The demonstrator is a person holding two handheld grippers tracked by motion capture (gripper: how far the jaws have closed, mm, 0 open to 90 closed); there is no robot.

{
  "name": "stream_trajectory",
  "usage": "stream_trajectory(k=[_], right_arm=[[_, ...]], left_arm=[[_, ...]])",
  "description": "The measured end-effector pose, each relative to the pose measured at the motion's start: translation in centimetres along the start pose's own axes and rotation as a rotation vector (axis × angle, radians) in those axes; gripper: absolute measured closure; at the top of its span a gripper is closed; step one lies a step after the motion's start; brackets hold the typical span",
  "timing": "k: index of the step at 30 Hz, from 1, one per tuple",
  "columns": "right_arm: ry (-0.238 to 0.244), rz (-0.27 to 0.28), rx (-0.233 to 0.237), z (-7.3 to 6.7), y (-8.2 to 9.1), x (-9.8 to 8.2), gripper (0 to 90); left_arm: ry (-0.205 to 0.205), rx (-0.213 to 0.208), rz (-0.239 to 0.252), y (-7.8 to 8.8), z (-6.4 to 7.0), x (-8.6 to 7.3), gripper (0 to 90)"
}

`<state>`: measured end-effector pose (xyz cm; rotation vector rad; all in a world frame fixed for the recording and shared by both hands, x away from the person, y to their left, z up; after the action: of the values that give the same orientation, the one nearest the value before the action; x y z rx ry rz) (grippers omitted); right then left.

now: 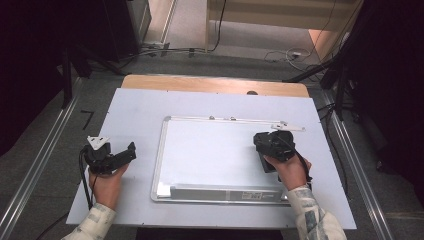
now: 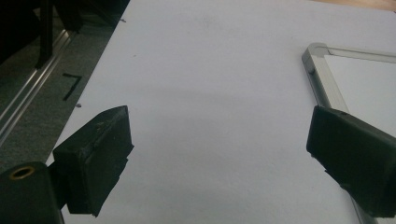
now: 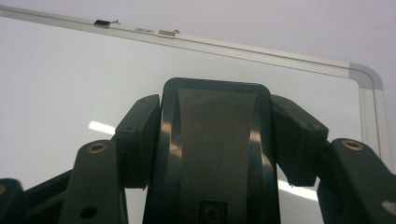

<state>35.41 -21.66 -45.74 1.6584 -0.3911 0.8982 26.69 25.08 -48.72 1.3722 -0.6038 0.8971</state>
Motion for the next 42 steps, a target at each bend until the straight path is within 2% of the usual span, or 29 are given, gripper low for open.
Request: stream_trajectory(k=[6, 10, 18, 22, 26, 29, 34, 35, 37, 39, 41, 42], right_arm=[[-0.019, 0.001, -0.043, 1.4, -0.8, 0.4, 37.1], [-0.054, -0.005, -0.081, 2.7, -1.6, 0.7, 37.1], [-0.096, -0.020, -0.179, 5.1, -3.3, 1.1, 37.1], [-0.083, -0.028, -0.212, 5.7, -4.3, 1.1, 37.1], [-0.083, -0.050, -0.220, 5.9, -5.4, 0.9, 37.2], [-0.109, -0.047, -0.208, 6.1, -5.7, 1.1, 37.1], [-0.098, -0.054, -0.195, 6.3, -6.0, 1.3, 36.8], [-0.110, -0.048, -0.188, 6.3, -6.0, 1.3, 35.9], [-0.132, -0.035, -0.167, 6.4, -5.9, 1.3, 27.4], [-0.160, -0.023, -0.158, 6.4, -5.8, 1.4, 24.3], [-0.153, -0.009, -0.159, 6.3, -5.5, 1.4, 22.9], [-0.147, -0.002, -0.154, 6.3, -5.4, 1.4, 19.4]], left_arm=[[0.000, 0.003, 0.001, 0.1, 0.0, 0.0, 7.3], [0.001, 0.003, -0.001, 0.1, 0.0, 0.0, 7.3], [0.001, 0.002, -0.003, 0.0, 0.0, 0.0, 7.3], [0.001, 0.005, -0.003, 0.0, 0.0, 0.0, 7.3], [0.001, 0.004, -0.003, -0.1, 0.0, -0.1, 7.3], [0.000, 0.005, -0.004, -0.1, 0.0, -0.1, 7.3], [-0.002, 0.003, -0.003, -0.1, 0.0, -0.1, 7.3], [0.000, 0.003, -0.001, -0.1, 0.0, -0.1, 7.3], [-0.003, 0.006, -0.006, -0.1, 0.0, -0.1, 7.3], [-0.001, 0.006, -0.005, -0.1, -0.1, -0.1, 7.3], [0.000, 0.004, -0.002, 0.0, -0.1, -0.1, 7.3], [-0.001, 0.005, -0.003, 0.0, 0.0, -0.1, 7.3]])
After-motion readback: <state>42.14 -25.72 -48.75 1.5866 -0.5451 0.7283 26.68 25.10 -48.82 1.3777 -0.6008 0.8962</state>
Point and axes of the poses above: each handheld gripper's, and its own axes: y roughly backward along the jaws, x roughly out of its top, z roughly to its right, the point moved 1 cm from there along -y, roughly forward along the jaws
